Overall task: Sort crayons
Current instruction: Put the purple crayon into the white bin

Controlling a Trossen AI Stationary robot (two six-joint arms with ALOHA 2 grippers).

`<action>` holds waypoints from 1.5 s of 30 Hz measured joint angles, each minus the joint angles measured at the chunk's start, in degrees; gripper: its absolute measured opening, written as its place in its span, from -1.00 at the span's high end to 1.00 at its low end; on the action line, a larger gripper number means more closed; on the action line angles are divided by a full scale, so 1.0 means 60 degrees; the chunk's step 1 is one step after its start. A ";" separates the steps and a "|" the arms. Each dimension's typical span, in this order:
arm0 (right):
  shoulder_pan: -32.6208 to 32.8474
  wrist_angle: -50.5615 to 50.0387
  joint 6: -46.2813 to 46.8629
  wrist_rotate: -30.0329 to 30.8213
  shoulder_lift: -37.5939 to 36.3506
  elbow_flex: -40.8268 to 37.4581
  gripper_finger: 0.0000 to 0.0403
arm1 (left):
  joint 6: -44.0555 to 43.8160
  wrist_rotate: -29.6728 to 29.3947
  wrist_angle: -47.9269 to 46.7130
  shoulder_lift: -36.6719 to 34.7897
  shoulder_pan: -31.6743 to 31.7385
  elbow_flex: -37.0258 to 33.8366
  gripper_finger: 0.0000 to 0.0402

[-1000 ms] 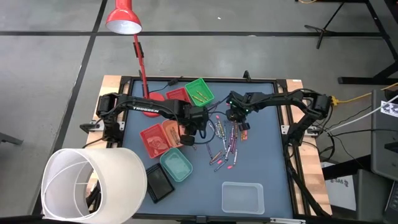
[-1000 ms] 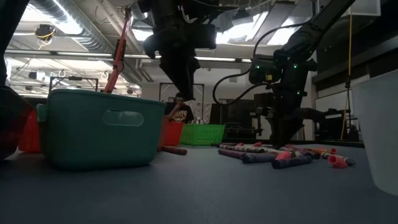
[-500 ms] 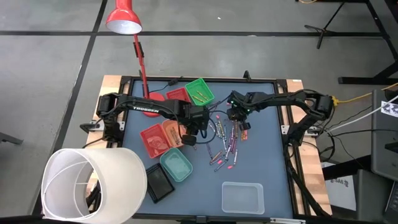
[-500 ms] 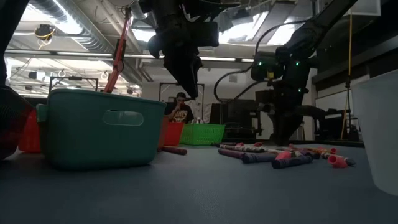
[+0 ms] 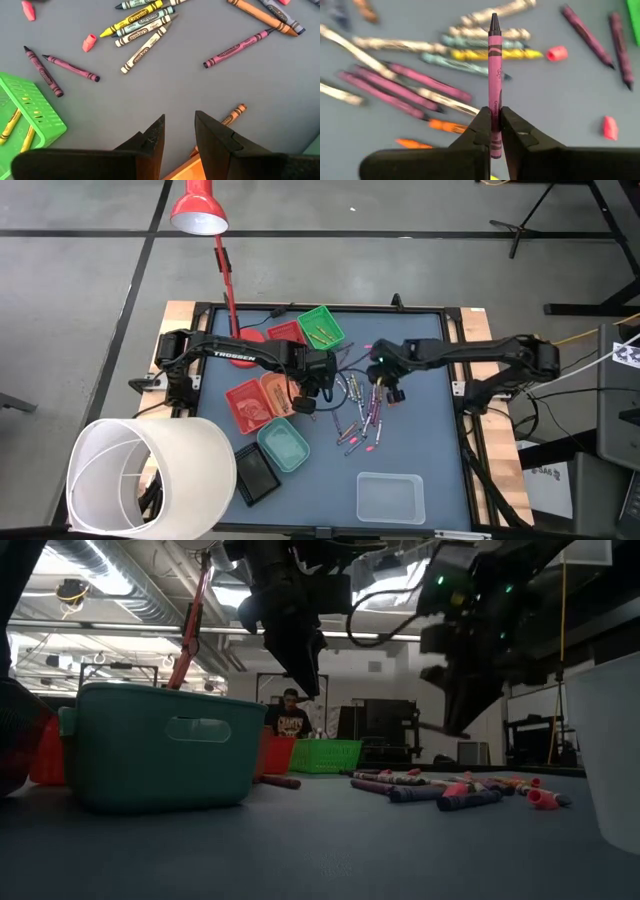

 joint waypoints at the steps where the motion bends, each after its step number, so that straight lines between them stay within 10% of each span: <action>1: 0.0257 -0.0029 0.0236 -0.0001 -0.0106 0.0000 0.89 | 0.0000 0.0000 0.0003 0.0000 -0.0003 0.0003 0.55; 27: 0.7092 0.1152 0.8510 -0.0019 -0.0954 0.0019 0.88 | 0.0000 0.0000 0.1212 0.0000 0.0002 0.0003 0.55; 45: 0.8955 0.1980 1.2244 -0.0185 -0.0950 0.0025 0.88 | 0.0191 0.1866 0.2880 0.0757 -0.0444 0.0014 0.55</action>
